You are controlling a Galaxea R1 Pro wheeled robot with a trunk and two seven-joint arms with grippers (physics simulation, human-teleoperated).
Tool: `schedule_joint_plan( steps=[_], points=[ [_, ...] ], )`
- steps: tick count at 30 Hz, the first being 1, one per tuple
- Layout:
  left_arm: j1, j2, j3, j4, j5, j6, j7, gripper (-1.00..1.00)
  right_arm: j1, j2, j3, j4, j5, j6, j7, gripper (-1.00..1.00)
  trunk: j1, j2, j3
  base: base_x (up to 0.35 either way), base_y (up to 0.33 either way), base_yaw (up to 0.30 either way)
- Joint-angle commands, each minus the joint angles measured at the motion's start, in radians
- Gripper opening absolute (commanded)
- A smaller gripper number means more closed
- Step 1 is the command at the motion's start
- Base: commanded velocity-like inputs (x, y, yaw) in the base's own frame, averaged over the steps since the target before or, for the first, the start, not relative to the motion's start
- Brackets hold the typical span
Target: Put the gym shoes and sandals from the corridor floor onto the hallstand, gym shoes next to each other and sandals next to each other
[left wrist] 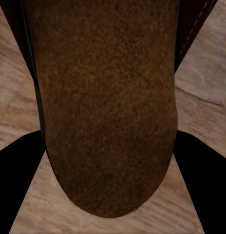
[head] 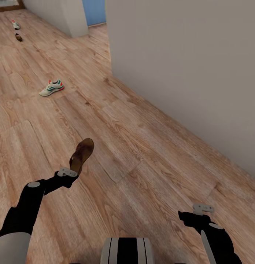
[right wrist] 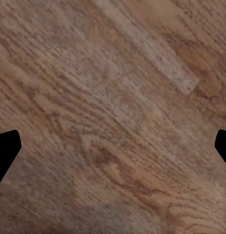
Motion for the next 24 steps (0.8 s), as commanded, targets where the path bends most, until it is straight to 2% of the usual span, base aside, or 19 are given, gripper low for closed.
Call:
schedule_joint_plan(
  steps=[1,6,8,11,16,20,24],
  points=[
    [0.0,-0.001,0.005,-0.001,0.003,0.006,-0.007,-1.0,0.0,0.0,0.0,-0.001,0.001,0.005,-0.001,1.0,-0.001,0.0,0.003,0.0,0.0,0.0],
    [0.004,-0.002,0.014,-0.001,0.032,0.007,-0.008,-1.0,-0.001,0.002,0.0,-0.005,0.001,-0.002,0.0,1.0,-0.003,0.001,0.024,0.0,0.0,0.0],
    [0.004,-0.002,0.017,0.0,0.036,0.007,-0.008,-1.0,0.0,0.003,0.003,-0.005,0.001,-0.029,0.0,1.0,-0.004,0.002,0.034,0.0,0.0,0.0],
    [0.005,-0.004,0.019,-0.004,0.039,0.011,-0.006,-1.0,0.0,0.003,0.004,-0.005,0.001,-0.117,-0.001,1.0,-0.005,0.002,0.05,0.0,0.0,0.0],
    [0.005,-0.007,0.02,-0.006,0.041,0.015,-0.006,-1.0,-0.001,0.003,0.005,-0.005,0.001,-0.208,0.0,1.0,-0.007,0.004,0.077,0.0,0.0,0.0],
    [0.005,-0.019,0.021,-0.006,0.047,0.02,-0.006,-1.0,-0.001,0.003,0.005,-0.004,0.001,-0.231,-0.001,1.0,-0.009,0.004,0.099,0.0,0.0,0.0],
    [0.005,-0.047,0.021,-0.006,0.067,0.043,-0.005,-1.0,0.0,0.004,0.005,-0.004,0.001,-0.238,-0.001,1.0,-0.011,0.005,0.121,0.0,0.0,0.0]
  ],
)
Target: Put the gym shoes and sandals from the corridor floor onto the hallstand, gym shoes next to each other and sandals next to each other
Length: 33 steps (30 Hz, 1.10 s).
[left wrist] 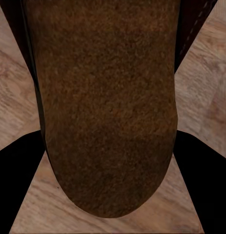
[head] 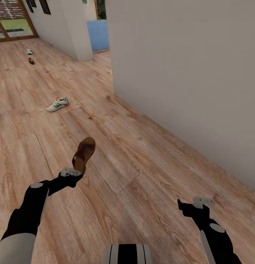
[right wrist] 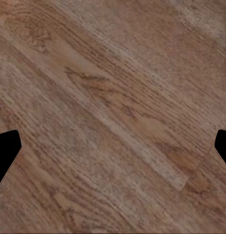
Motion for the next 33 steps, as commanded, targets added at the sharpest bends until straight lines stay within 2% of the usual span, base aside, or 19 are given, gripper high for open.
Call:
schedule_joint_plan(
  steps=[1,6,10,14,17,20,33],
  points=[
    [-0.001,-0.008,0.003,-0.001,0.0,0.013,-0.007,-1.0,0.0,0.0,0.0,-0.001,0.001,0.005,-0.001,1.0,-0.001,0.0,0.005,0.0,0.0,0.0],
    [-0.001,-0.018,0.003,-0.001,0.022,0.025,-0.007,-1.0,0.0,0.0,-0.001,-0.001,0.001,0.003,-0.001,1.0,-0.003,0.001,0.032,0.0,0.0,0.0],
    [-0.001,-0.022,0.011,-0.001,0.045,0.028,-0.007,-1.0,0.0,0.0,-0.001,-0.001,0.001,0.003,-0.001,1.0,-0.018,0.029,0.052,0.0,0.0,0.0],
    [-0.001,-0.023,0.059,-0.001,0.06,0.028,-0.007,-1.0,0.0,0.0,-0.001,-0.001,0.001,0.003,-0.001,1.0,-0.033,0.057,0.071,0.0,0.0,0.0],
    [-0.001,-0.023,0.128,-0.001,0.064,0.028,-0.007,-1.0,0.0,0.0,-0.001,-0.001,0.001,0.003,0.0,1.0,-0.045,0.078,0.085,0.0,0.0,0.0],
    [-0.001,-0.023,0.152,-0.001,0.065,0.028,-0.006,-1.0,0.0,0.0,-0.001,-0.001,0.001,0.003,0.0,1.0,-0.056,0.099,0.099,0.0,0.0,0.0],
    [-0.001,-0.023,0.163,-0.003,0.065,0.028,-0.005,-1.0,0.0,0.0,-0.001,0.0,0.001,0.003,0.0,1.0,-0.106,0.19,0.161,0.0,0.0,0.0]
  ],
)
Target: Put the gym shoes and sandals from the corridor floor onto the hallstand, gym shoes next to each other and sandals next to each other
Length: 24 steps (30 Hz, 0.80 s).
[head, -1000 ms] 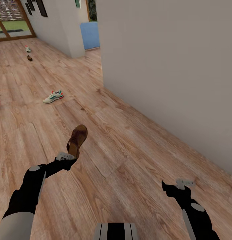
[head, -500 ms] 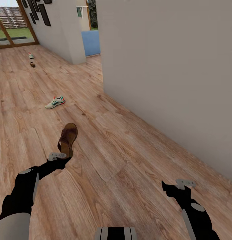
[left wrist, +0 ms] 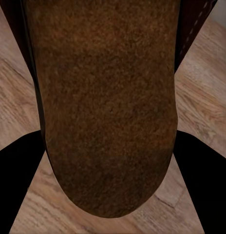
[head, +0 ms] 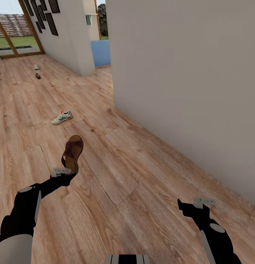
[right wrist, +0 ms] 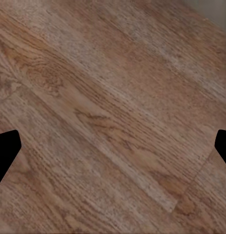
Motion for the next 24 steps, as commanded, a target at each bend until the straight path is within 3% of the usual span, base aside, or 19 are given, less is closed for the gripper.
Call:
schedule_joint_plan(
  steps=[1,24],
  points=[
    [-0.001,0.0,0.002,-0.001,-0.007,0.006,-0.007,-1.0,0.0,0.0,0.0,-0.001,0.001,0.006,-0.001,1.0,-0.004,0.007,0.004,0.0,0.0,0.0],
    [-0.001,0.0,0.002,-0.001,-0.007,0.005,-0.007,-1.0,0.0,0.0,0.0,-0.002,0.001,0.006,0.001,1.0,-0.092,0.168,0.104,0.0,0.0,0.0]
  ],
)
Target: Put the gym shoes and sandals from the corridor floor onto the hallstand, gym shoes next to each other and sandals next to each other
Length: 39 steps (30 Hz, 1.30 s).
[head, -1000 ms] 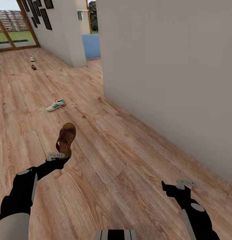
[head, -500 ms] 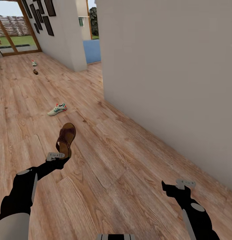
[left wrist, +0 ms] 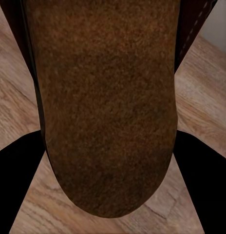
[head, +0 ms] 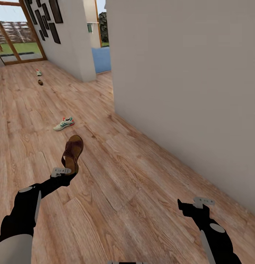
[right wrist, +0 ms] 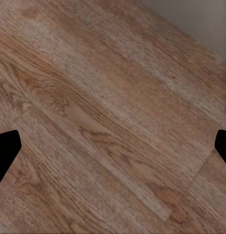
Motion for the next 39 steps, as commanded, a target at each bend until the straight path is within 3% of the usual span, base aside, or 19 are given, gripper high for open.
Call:
schedule_joint_plan(
  steps=[1,4,15,39],
  points=[
    [-0.001,0.0,0.002,-0.001,-0.006,0.006,-0.007,-1.0,-0.001,0.0,0.0,-0.001,0.001,0.006,-0.001,1.0,-0.004,0.007,0.003,0.0,0.0,0.0],
    [-0.001,0.0,0.002,-0.001,-0.006,0.005,-0.007,-1.0,-0.001,0.0,0.0,-0.001,0.001,0.005,0.001,1.0,-0.016,0.028,0.015,0.0,0.0,0.0],
    [-0.001,0.0,0.002,0.0,-0.006,0.005,-0.007,-1.0,0.0,0.0,0.0,-0.001,0.001,0.005,0.001,1.0,-0.016,0.028,0.032,0.0,0.0,0.0],
    [-0.001,0.0,0.002,-0.001,-0.006,0.006,-0.007,-1.0,0.0,0.0,0.0,-0.001,0.001,0.005,0.001,1.0,0.076,-0.14,-0.004,0.0,0.0,0.0]
  ],
)
